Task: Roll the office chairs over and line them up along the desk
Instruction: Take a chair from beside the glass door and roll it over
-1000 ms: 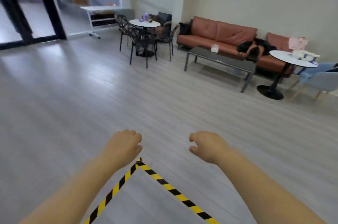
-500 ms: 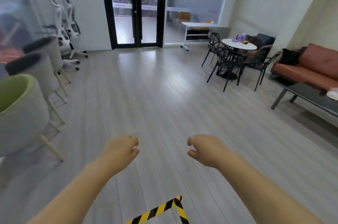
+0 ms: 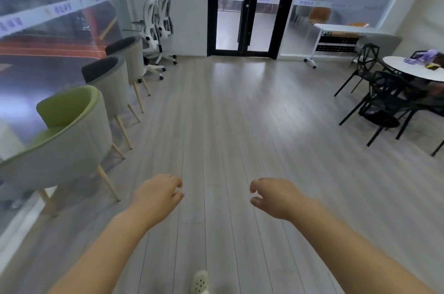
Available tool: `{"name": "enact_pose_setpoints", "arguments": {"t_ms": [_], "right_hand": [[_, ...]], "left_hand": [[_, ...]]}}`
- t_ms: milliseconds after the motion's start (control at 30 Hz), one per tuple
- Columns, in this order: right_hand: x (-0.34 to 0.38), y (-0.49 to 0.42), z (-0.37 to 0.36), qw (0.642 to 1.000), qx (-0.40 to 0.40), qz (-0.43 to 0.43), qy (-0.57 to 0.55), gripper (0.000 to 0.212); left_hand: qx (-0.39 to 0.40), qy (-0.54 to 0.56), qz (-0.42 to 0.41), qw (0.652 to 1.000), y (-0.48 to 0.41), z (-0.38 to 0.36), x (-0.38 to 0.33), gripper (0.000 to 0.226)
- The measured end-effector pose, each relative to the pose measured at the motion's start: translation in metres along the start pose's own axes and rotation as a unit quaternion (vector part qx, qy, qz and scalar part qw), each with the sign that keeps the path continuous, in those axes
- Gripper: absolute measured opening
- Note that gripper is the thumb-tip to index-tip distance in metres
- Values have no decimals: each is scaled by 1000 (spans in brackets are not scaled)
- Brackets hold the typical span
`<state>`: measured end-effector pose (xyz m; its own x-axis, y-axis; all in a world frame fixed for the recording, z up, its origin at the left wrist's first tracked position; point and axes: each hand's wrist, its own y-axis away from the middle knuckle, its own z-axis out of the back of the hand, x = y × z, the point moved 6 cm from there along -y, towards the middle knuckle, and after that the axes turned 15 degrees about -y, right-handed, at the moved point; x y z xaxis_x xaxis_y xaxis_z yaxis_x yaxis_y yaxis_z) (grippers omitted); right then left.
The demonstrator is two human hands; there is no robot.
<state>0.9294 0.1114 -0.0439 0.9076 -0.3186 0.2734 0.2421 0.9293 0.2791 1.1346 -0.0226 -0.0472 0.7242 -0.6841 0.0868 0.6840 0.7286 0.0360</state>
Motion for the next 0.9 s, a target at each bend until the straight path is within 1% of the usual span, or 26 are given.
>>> {"name": "enact_pose_setpoints", "arguments": {"t_ms": [100, 233, 400, 567, 733, 900], "right_hand": [[-13, -73, 25, 1000, -2, 0, 6, 38], [-26, -173, 74, 1000, -2, -4, 14, 38], [-36, -278, 122, 1000, -8, 4, 13, 39], [-60, -382, 150, 1000, 5, 15, 13, 38], [-89, -507, 183, 999, 3, 46, 18, 36], [-117, -643, 245, 997, 2, 80, 21, 36]], "left_hand": [[-6, 23, 6, 1000, -77, -8, 20, 33], [-11, 31, 2, 999, -184, 2, 44, 33], [-19, 10, -11, 1000, -297, 16, 73, 34], [-12, -9, -11, 1000, -400, 12, 98, 34], [-19, -22, 5, 1000, -514, 12, 120, 33], [-15, -32, 43, 998, -648, 28, 142, 32]]}}
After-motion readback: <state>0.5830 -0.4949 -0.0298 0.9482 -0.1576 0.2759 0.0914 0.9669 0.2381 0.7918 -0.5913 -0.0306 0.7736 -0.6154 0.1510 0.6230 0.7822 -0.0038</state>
